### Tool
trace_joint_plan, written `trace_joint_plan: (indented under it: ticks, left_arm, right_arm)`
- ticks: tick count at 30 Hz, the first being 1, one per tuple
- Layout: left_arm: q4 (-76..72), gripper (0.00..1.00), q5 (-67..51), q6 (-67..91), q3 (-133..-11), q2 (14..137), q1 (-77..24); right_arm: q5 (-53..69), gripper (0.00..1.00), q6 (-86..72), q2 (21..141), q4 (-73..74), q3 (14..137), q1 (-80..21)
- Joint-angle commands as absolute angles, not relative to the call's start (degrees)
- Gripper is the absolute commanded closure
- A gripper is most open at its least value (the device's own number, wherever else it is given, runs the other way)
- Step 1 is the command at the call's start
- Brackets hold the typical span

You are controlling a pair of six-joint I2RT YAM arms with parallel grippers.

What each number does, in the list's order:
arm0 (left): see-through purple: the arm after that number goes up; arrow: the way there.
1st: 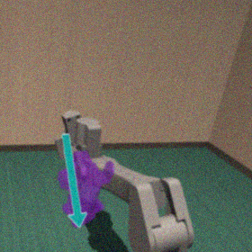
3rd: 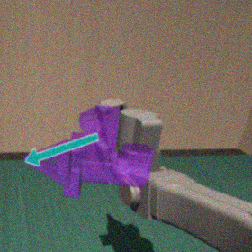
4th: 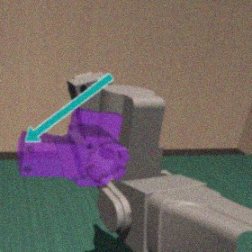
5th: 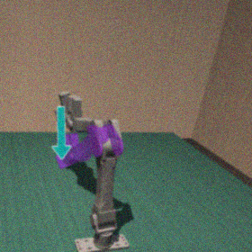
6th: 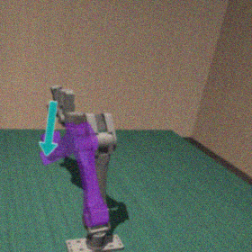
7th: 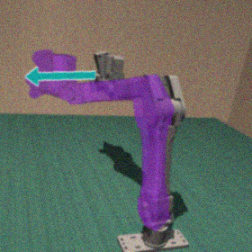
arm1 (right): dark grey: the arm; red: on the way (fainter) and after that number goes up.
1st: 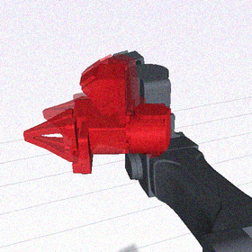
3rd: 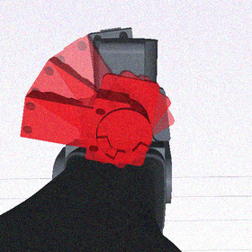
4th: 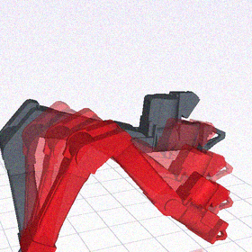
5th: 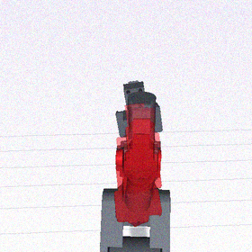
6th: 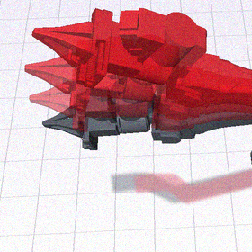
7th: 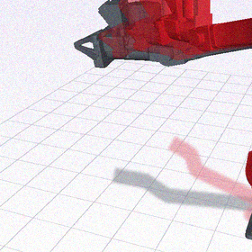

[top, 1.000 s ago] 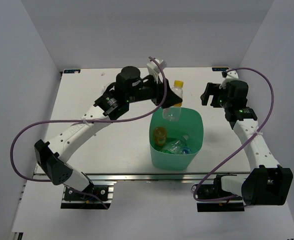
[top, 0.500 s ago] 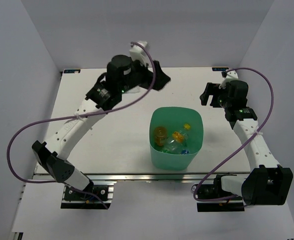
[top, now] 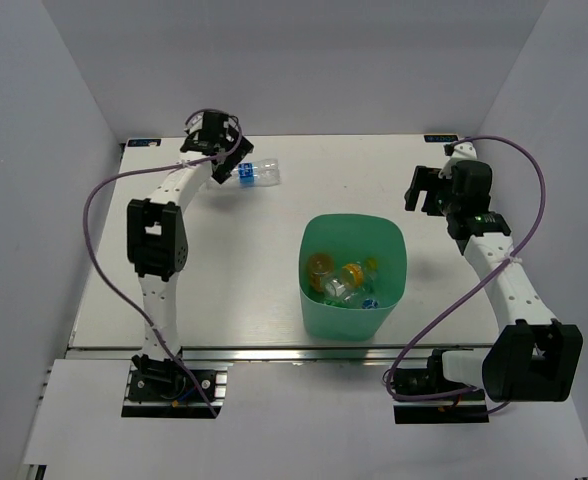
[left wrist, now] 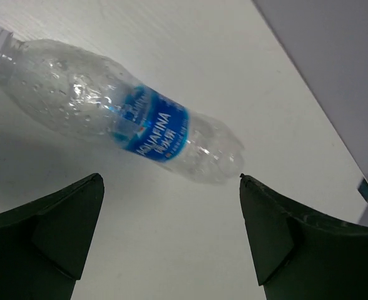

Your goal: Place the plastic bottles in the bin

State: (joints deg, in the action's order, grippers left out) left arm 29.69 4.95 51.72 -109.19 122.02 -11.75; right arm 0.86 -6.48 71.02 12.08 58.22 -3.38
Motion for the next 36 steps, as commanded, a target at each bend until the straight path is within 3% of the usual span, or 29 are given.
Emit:
trace_joint_plan:
  ticks: [1,12,20,24,27,36]
  left_arm:
    - [33.92,0.02,13.78,62.11,-116.89,123.56,-13.10]
    - [31.38,0.02,19.60,76.02,-115.57,133.05,-13.18]
    - [34.71,0.02,19.87,78.31,-126.28,142.99,-13.18]
    - [35.60,0.02,21.00,77.35,-125.60,144.14,-12.66]
    - [33.32,0.11,21.27,76.21,-121.31,142.65,-12.30]
    - [30.59,0.68,16.97,70.50,-117.69,138.44,-11.95]
  right_arm:
    - [-1.67,0.11,-6.42,71.36,10.38,58.98,-3.16]
    - [-12.13,0.11,-5.54,74.71,13.01,61.00,-3.16]
    - [-15.37,0.11,-5.01,74.79,12.66,60.38,-3.16]
    - [-15.47,0.11,-4.83,75.23,12.39,60.21,-3.16]
    - [-15.56,0.11,-4.83,75.93,11.78,60.12,-3.16]
    - [-15.12,0.11,-5.10,76.55,12.13,60.56,-3.16]
